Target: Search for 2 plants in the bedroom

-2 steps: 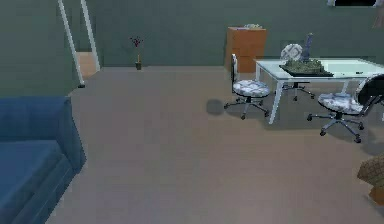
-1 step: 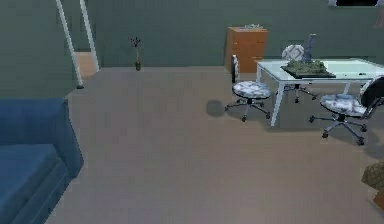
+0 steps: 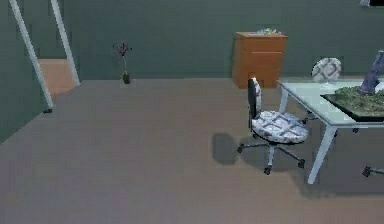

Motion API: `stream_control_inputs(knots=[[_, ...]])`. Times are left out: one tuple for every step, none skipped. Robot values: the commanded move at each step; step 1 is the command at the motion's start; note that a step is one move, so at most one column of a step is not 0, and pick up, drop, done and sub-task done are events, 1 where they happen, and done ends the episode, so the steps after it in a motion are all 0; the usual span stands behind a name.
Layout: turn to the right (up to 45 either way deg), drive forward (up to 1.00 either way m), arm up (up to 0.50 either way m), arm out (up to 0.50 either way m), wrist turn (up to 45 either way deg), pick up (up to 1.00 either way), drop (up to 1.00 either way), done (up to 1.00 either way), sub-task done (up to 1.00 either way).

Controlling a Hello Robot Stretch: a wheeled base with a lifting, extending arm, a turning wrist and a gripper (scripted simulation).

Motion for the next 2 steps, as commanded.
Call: stream_control_inputs(knots=[[-3.0,0.0,0.0,0.0,0.0,0.0,0.0,0.0,0.0],[0.0,1.0,0.0,0.0,0.0,0.0,0.0,0.0,0.0]])
